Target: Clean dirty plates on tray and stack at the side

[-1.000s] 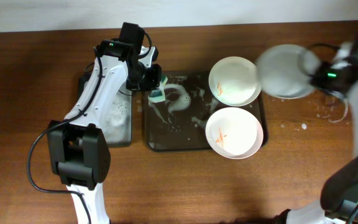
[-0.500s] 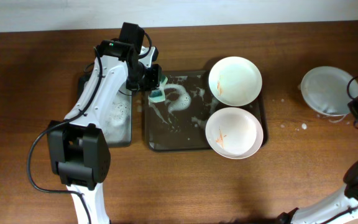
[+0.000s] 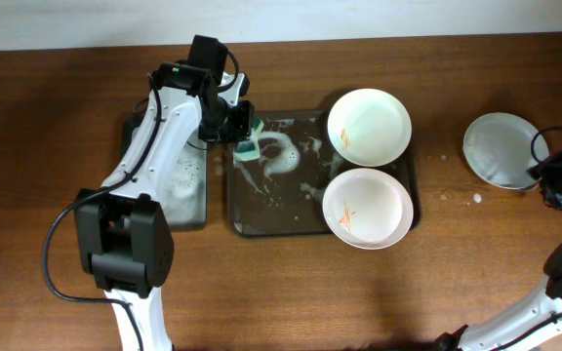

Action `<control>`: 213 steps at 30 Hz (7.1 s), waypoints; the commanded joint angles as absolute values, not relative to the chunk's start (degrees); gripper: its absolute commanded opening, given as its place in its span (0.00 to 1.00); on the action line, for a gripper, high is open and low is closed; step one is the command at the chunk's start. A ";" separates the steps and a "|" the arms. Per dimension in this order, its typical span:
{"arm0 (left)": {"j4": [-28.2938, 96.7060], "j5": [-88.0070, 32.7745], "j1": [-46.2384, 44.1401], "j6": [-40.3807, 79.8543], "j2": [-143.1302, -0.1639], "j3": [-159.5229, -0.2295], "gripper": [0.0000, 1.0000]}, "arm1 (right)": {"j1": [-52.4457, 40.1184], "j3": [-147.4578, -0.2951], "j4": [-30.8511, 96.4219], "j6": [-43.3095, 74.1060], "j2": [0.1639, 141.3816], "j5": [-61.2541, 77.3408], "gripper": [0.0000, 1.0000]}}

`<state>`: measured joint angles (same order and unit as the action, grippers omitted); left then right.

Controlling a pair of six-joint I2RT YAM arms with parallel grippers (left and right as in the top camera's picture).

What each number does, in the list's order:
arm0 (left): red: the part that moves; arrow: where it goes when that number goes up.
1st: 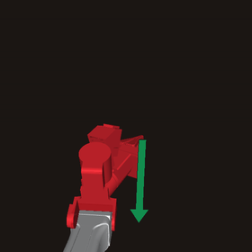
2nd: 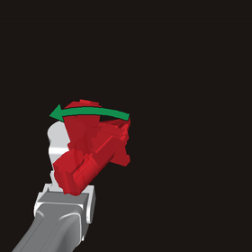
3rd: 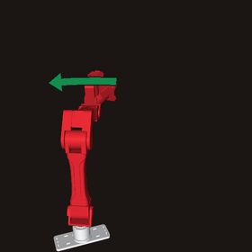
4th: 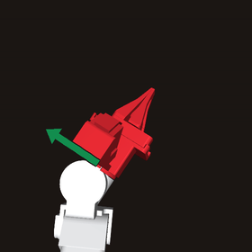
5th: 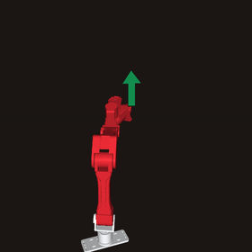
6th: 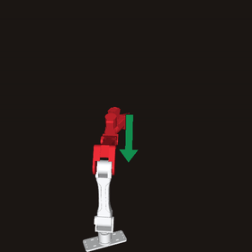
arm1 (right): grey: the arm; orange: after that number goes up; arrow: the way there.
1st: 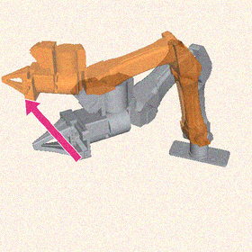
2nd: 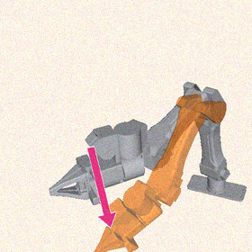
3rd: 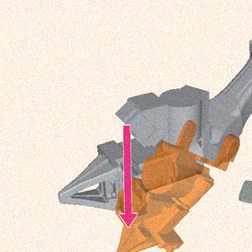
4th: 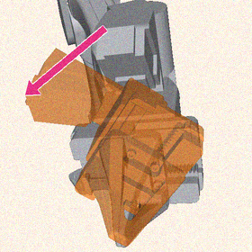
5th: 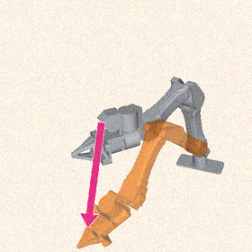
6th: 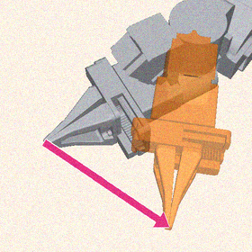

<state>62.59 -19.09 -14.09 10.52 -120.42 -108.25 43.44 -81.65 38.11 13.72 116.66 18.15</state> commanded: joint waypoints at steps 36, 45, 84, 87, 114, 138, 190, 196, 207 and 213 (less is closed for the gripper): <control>62.72 -19.07 -14.24 11.07 -118.98 -109.01 0.01 | 5.26 -56.73 43.22 6.26 97.86 11.75 0.22; 62.72 -19.07 -14.20 11.07 -118.98 -109.01 0.01 | 5.23 -54.78 42.54 6.24 97.86 15.55 0.04; 64.75 -15.62 -16.75 9.96 -117.49 -108.79 0.01 | -21.54 -56.53 22.24 49.78 101.54 4.43 0.04; 64.20 -15.62 -19.14 6.17 -120.22 -108.79 0.01 | -21.54 -56.53 22.02 48.25 101.54 4.47 0.04; 61.60 -27.20 -26.20 -1.28 -135.35 -108.75 0.01 | -21.74 -56.53 22.02 45.43 101.54 4.51 0.04; 72.40 -9.58 -30.96 -2.15 -135.44 -108.75 0.01 | -21.74 -56.53 22.04 45.23 101.56 4.91 0.04; 60.88 -1.34 -32.97 40.73 -135.41 -96.73 0.01 | -21.74 -56.53 19.42 44.58 101.56 5.32 0.04; 68.88 -2.20 -32.97 40.71 -135.41 -96.73 0.01 | -21.74 -56.53 19.18 44.58 101.56 5.34 0.04; 55.33 1.98 -32.97 37.74 -135.44 -96.55 0.01 | -21.74 -56.53 19.16 44.60 101.56 5.37 0.04; 45.12 9.89 -32.97 40.16 -135.44 -93.17 0.01 | -21.74 -56.53 17.04 44.64 101.56 5.76 0.04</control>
<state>49.71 6.70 -32.23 38.41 -129.08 -98.41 -21.08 -55.92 18.63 44.21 101.49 3.18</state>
